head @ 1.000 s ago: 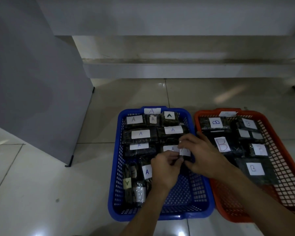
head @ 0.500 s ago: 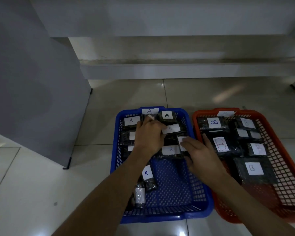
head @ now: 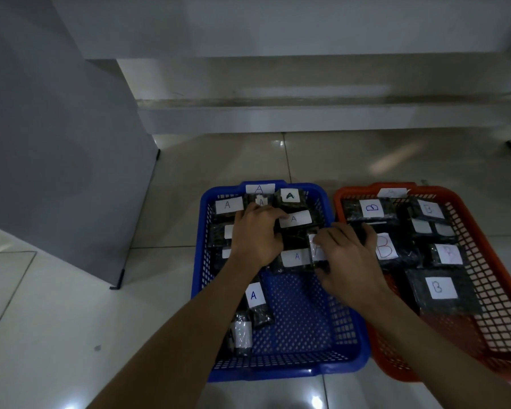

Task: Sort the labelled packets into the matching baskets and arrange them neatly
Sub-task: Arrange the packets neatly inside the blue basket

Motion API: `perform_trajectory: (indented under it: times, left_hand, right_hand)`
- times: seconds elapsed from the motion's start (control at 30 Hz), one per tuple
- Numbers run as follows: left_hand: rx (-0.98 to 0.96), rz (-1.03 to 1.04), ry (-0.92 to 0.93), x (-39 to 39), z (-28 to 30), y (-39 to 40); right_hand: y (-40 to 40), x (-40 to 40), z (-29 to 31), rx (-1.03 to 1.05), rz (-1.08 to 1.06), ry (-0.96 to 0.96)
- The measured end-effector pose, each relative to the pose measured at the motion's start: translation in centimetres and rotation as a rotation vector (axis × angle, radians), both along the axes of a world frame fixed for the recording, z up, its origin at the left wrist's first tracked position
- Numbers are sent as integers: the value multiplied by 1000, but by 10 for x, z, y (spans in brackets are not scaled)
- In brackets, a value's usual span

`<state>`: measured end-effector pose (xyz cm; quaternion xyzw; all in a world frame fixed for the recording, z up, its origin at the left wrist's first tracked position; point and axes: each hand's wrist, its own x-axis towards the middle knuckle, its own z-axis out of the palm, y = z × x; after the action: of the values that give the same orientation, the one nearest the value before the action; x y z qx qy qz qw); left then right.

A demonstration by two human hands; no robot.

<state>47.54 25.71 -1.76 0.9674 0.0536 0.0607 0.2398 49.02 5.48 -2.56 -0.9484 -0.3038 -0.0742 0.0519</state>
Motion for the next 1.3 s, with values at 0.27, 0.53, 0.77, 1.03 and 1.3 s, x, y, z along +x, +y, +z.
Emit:
perform_trajectory:
  times: [0.27,0.53,0.77,1.03,1.3]
  left_hand:
    - [-381,32,-180,-26,18,30]
    - [-395,8,-138,-87,22,44]
    - [-436,51,-72,-119,7,29]
    - [-371,40,78,-130,-7,11]
    - [-574,193,-81,-104,-12,-22]
  right_hand:
    - [18,-24,20,98,180,227]
    - [67,-63,-1,-221,435,521]
    - [64,-88,5,-329,247,435]
    - [42,-89,32,-300,60,544]
    - [-1,-18,63,-68,62,450]
